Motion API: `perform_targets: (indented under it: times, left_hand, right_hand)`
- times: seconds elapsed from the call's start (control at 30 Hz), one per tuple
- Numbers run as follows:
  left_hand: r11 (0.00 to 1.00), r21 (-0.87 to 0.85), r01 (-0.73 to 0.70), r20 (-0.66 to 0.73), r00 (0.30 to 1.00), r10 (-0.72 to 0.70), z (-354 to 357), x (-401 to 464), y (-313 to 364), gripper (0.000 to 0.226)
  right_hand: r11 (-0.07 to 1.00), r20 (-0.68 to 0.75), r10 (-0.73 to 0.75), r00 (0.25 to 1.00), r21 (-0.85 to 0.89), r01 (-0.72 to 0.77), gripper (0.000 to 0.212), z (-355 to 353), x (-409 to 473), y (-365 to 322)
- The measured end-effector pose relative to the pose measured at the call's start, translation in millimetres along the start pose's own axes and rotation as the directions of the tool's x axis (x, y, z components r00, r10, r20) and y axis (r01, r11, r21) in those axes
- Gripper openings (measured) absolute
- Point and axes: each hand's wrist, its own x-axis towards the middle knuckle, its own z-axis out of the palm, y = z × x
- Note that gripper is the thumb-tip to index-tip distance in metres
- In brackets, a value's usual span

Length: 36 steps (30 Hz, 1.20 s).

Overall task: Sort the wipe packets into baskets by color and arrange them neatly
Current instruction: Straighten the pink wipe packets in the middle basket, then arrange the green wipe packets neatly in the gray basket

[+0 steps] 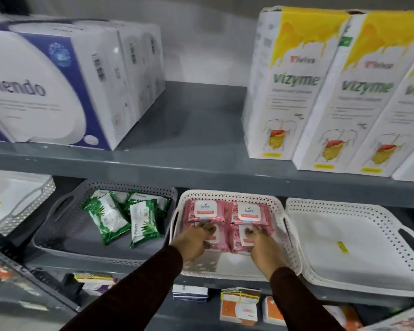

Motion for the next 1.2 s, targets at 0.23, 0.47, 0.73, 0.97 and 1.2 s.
perform_targets:
  times: [0.23,0.47,0.73,0.97,1.2]
  left_hand:
    - [0.972,-0.186,0.141,-0.495,0.841,-0.217,-63.7,-77.3,-56.5,0.015]
    - [0.612,-0.576,0.542,-0.272,0.579,-0.769,-126.5,-137.5,-167.0,0.039]
    - [0.565,-0.59,0.577,-0.163,0.6,-0.783,-125.8,-99.6,-206.5,0.129]
    - [0.801,-0.132,0.584,-0.225,0.769,-0.598,-132.0,-112.5,-247.8,0.078]
    - [0.759,0.293,0.582,-0.351,0.804,-0.48,-145.1,-132.2,-260.3,0.06]
  right_hand:
    - [0.997,-0.127,0.049,0.991,0.067,-0.041,0.033,8.9,-18.1,-70.7]
    - [0.947,-0.089,-0.261,0.961,0.17,0.273,0.035,59.2,0.8,-220.7]
    - [0.987,0.174,-0.157,0.972,-0.002,0.16,0.053,101.2,35.2,-284.6]
    - [0.995,0.149,0.091,0.985,0.031,-0.097,0.037,126.4,12.1,-295.2]
    - [1.0,0.189,-0.008,0.982,-0.015,0.011,0.041,101.4,12.0,-293.0]
